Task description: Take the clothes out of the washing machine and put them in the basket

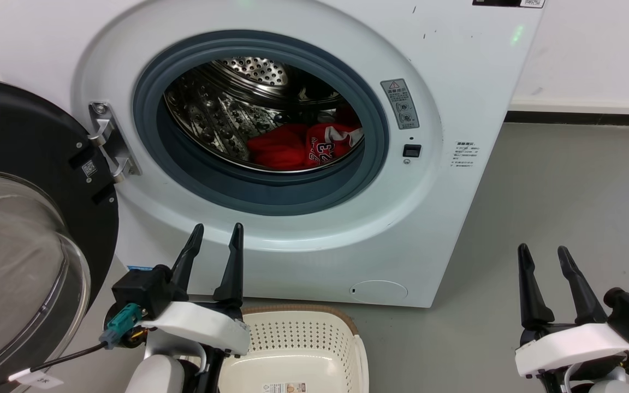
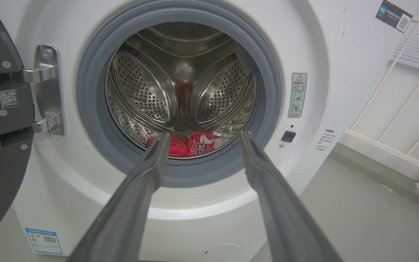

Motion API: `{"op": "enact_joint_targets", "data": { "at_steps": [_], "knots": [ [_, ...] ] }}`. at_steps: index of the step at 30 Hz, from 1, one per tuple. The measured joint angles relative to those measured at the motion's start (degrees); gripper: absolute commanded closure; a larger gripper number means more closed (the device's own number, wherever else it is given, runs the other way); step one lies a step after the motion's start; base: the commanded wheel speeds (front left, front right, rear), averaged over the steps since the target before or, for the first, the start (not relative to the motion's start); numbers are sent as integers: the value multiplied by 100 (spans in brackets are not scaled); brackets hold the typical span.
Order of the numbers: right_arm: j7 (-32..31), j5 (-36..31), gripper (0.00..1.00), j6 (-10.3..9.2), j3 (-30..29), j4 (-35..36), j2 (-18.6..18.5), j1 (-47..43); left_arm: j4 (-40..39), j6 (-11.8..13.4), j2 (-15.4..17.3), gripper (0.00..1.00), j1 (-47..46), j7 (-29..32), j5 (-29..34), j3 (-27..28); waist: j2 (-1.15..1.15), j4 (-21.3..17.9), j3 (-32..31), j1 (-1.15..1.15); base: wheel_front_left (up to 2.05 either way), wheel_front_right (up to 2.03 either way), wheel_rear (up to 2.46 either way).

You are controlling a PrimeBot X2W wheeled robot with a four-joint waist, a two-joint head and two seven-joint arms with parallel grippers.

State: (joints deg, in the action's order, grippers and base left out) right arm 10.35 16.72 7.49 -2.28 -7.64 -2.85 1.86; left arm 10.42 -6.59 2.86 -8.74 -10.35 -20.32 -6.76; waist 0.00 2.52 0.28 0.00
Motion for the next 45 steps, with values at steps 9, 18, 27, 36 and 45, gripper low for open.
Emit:
{"op": "enact_joint_targets", "data": {
  "at_steps": [9,18,27,36,45],
  "knots": [
    [119,-545,0,1,-1,-54,0,-9,111,57,12,0,-38,-113,495,-70,0,44,13,0,0,0,0],
    [180,-998,0,1,-25,-75,-1,-15,235,112,23,0,-73,-225,925,-116,0,87,11,0,0,0,0],
    [223,-1382,0,1,-79,-75,-1,-60,347,130,24,0,-108,-322,1300,-168,0,110,14,0,0,0,0],
    [230,-1689,0,1,-97,-73,-1,-96,432,155,25,0,-111,-408,1623,-171,0,101,1,0,0,0,0],
    [256,-1824,0,1,-105,-64,-1,-125,519,156,24,0,-122,-471,1767,-166,0,109,8,0,0,0,0]
  ]
}}
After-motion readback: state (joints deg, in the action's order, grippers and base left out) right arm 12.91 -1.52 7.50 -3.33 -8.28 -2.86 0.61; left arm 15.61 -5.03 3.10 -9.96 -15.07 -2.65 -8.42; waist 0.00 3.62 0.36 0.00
